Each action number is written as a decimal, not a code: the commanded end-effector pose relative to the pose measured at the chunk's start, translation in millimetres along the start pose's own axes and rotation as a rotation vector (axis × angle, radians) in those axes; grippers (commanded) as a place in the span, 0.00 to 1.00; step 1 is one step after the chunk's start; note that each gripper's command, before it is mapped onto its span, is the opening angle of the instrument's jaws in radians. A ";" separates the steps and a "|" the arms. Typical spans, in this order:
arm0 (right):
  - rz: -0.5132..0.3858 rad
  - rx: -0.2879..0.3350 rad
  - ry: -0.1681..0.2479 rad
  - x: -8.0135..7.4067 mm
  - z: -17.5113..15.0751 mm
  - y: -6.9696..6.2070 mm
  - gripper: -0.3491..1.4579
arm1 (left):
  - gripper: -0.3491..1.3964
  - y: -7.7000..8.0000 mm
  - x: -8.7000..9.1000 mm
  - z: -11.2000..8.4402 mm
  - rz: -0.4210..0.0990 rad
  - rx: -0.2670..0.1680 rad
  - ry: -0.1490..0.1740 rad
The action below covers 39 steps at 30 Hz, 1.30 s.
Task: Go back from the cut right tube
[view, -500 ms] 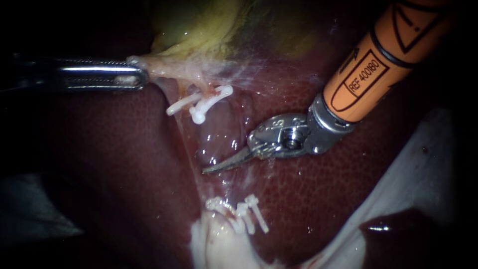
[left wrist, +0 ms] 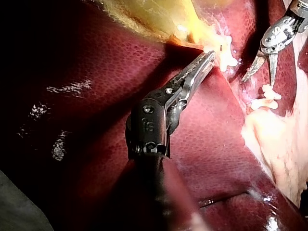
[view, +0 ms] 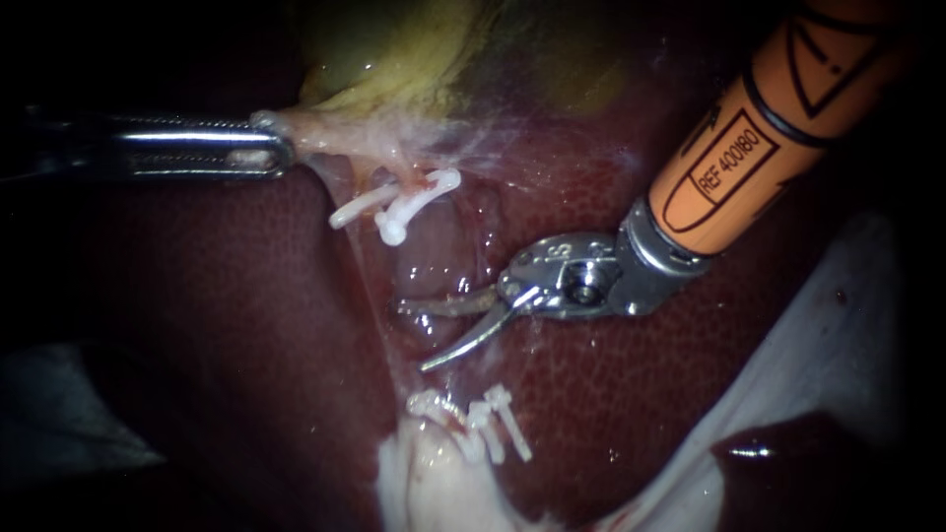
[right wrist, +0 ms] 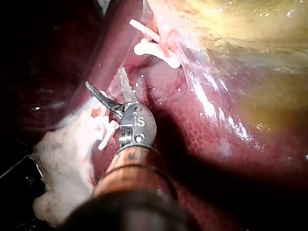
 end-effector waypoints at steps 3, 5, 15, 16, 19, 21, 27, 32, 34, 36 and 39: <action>0.008 -0.017 0.005 -0.3 -0.9 -0.5 0.98 | 0.00 -0.1 -0.1 0.0 0.000 -0.001 0.000; 0.014 -0.087 0.025 -0.6 -1.9 -1.1 0.98 | 0.00 -0.2 -0.1 0.1 0.001 -0.001 0.000; -0.227 -0.462 0.022 -1.0 -9.2 -4.5 0.99 | 0.00 -0.8 -0.5 0.3 0.003 -0.001 0.000; -0.229 -0.475 0.011 -0.8 -10.0 -4.7 0.99 | 0.00 -0.8 -0.5 0.3 0.003 -0.001 0.000; -0.258 -0.503 -0.074 -0.3 -12.5 -5.5 0.99 | 0.00 -0.8 -0.7 0.4 0.004 0.000 0.003; -0.277 -0.525 -0.165 0.0 -14.0 -6.1 0.99 | 0.00 -0.9 -0.9 0.6 0.005 0.001 0.001; -0.303 -0.573 -0.404 1.1 -16.4 -7.3 0.99 | 0.00 -1.3 -1.4 1.2 0.009 0.001 -0.005; -0.306 -0.598 -0.511 2.1 -16.8 -7.7 0.99 | 0.00 -1.8 -1.9 2.0 0.012 0.007 -0.015; -0.312 -0.591 -0.518 2.2 -16.8 -7.8 0.99 | 0.00 -2.2 -2.3 2.5 0.015 0.007 -0.021; -0.305 -0.588 -0.520 2.2 -16.8 -7.8 0.99 | 0.00 -2.5 -2.8 3.2 0.018 0.006 -0.030; -0.309 -0.582 -0.528 2.2 -16.8 -7.8 0.99 | 0.00 -3.2 -3.9 4.8 0.031 0.009 -0.046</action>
